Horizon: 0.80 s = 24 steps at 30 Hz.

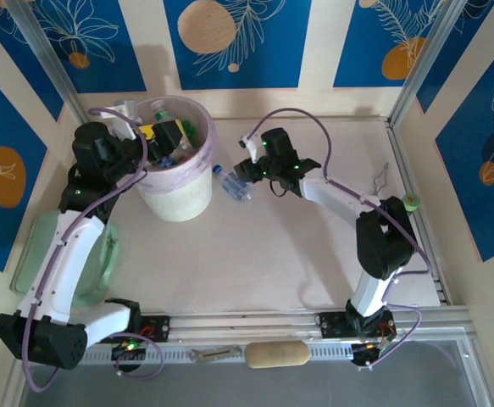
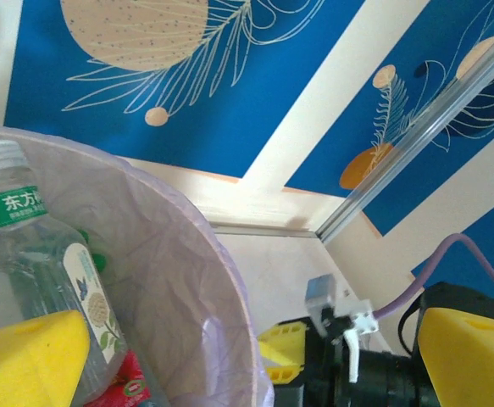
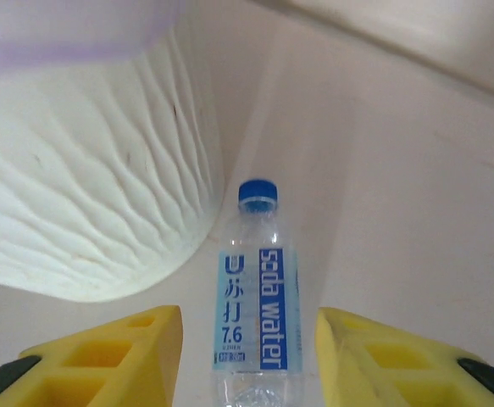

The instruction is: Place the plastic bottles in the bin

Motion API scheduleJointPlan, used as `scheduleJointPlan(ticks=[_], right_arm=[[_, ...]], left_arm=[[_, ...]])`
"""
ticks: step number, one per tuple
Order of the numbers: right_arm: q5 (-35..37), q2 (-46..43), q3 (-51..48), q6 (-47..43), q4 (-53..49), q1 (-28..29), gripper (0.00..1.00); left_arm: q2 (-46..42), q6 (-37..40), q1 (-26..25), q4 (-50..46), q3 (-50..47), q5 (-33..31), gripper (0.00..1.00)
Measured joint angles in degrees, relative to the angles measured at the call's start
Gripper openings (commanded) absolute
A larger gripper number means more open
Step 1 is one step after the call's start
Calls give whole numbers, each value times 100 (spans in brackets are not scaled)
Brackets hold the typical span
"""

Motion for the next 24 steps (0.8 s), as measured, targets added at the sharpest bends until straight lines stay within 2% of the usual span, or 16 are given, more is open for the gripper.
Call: scheduleJointPlan(ticks=[3,8,16,24], right_arm=[[-7,13,-4,101,74,-50,76],[107,658,439,151,-149,9,88],[459,1888,1322,92,-909,149,92],[667,2312,1556,-81,-1438,297,91]], left_arm=[[35,-22,-57,22,4,2,100],[133,-24,-79,57,4,26,100],[140,-15,-90,55,4,39,100],[140,-15,-90,57,4,39,100]])
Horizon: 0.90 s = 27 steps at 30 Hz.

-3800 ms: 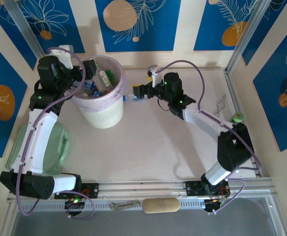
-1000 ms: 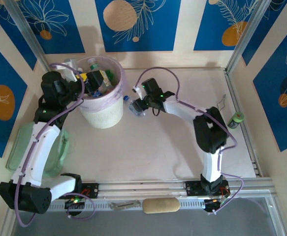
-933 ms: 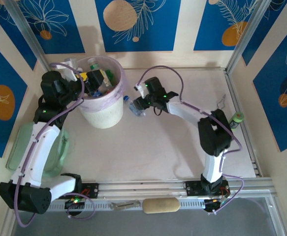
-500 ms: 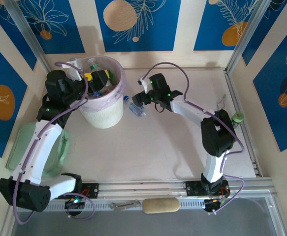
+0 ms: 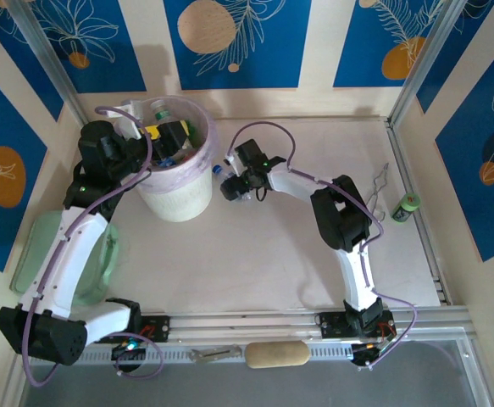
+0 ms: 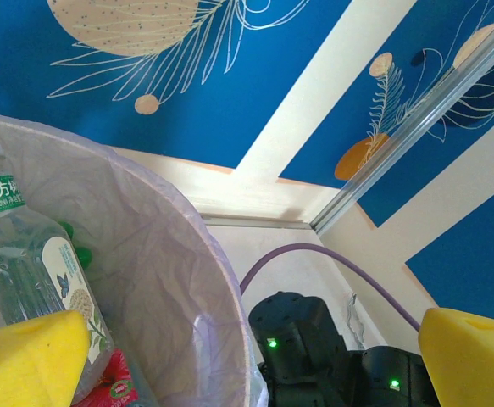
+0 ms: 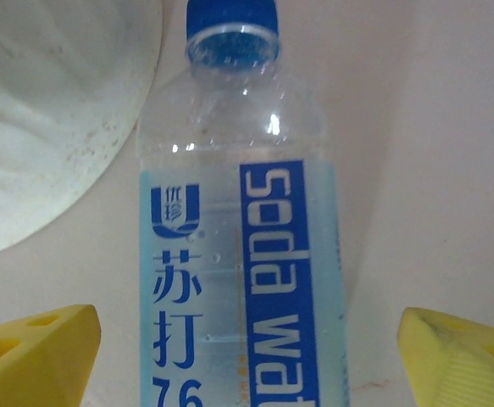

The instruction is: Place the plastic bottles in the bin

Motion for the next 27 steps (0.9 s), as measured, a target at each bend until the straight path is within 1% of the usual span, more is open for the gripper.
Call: scheduleJointPlan(ticks=[5,8,10,15,16,19,21,23,27], right_arm=[[28,168,114,-103,-133,31,87],[50,247,122,-146,-153,31,81],[52,302,125,-166,-160,31,75],[68,365,175,-197,-173,31,53],[63,365,175,-208,-151,31,50],[39,330,107,-166,26,17,48],[-7,177,-142,-116,221,-15,47],[-59,-133,-505,-39,417,-37,47],[-90,-1084,-1161,94,835,-92,47]], left_arm=[[0,2,0,0,0,0,100],[0,2,0,0,0,0,100],[0,2,0,-2,0,-2,100],[0,0,0,-2,0,0,100],[0,2,0,-2,0,-2,100],[0,0,0,-2,0,0,100],[0,-2,0,-2,0,0,100],[0,-7,0,0,0,0,100],[11,-101,-35,61,0,7,100]])
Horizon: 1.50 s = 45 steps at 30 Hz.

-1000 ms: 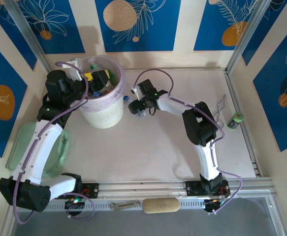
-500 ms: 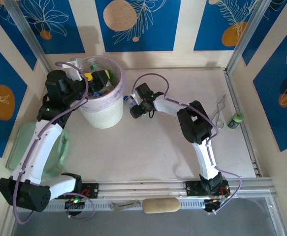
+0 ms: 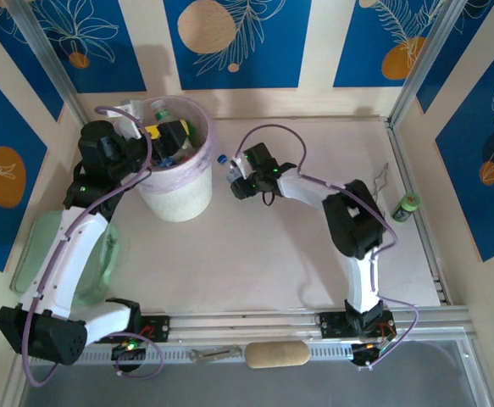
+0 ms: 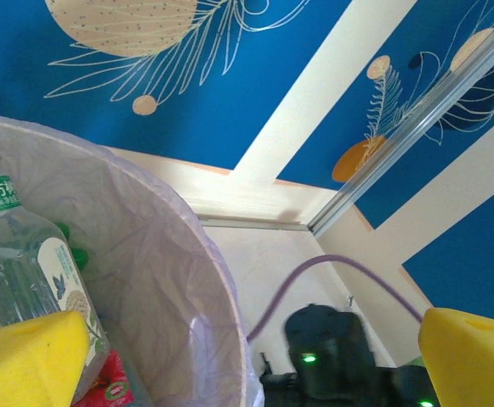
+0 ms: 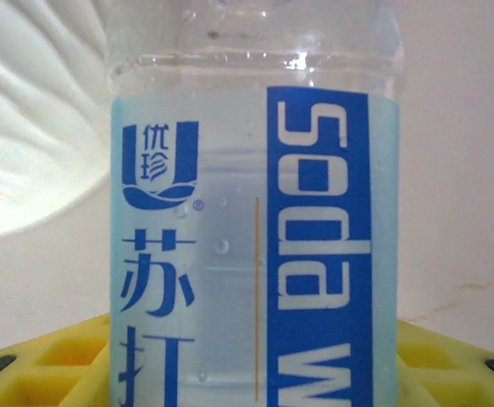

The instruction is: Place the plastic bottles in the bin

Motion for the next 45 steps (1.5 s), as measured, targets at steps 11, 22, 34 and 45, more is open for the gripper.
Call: scheduleJointPlan(ticks=[11,22,34,45], right_arm=[[214,-2319,-894,343,1657,85,45],[339,-2909,-1202,212,2542,730,45],[345,-2903,-1248,-87,2813,1067,46],[350,-2785,-1224,-153,2861,1093,60]], left_arm=[[529,-55,-782,155,225,-9,100],[1045,-254,-1237,636,393,46,100],[1123,-525,-1298,1029,402,225,75],[1187,-546,-1307,1163,413,356,34]])
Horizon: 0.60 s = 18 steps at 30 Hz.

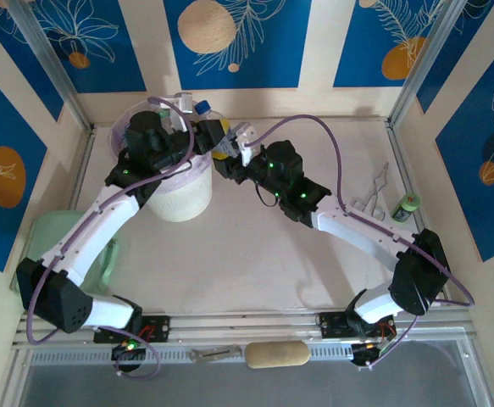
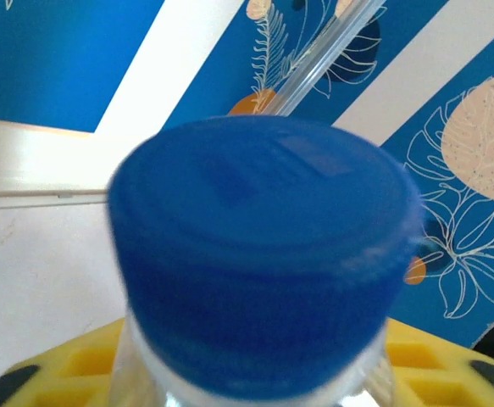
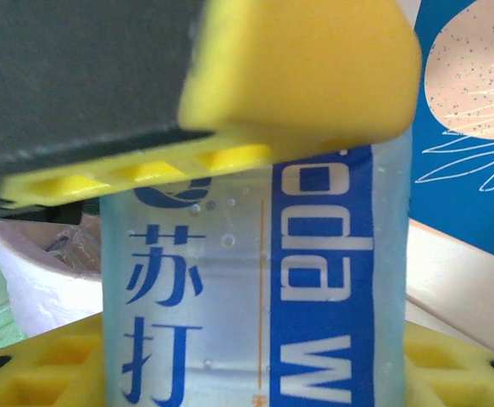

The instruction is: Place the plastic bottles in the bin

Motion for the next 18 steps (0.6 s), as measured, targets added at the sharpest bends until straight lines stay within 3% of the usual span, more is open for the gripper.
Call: scheduleJointPlan(ticks=[6,8,13,18], right_arm=[[20,50,24,7,48,9,87],[20,61,24,17,66,11,91],[-70,-92,-190,205,280,-81,94],[-267,-579,-660,636,409,-472,94]], left_arm=[[0,70,-2,2,11,-46,39],[0,151,11,-61,79,-118,39],[-149,546,254,-306,326,-437,40],[-319,765,975,-315,503,-754,41]])
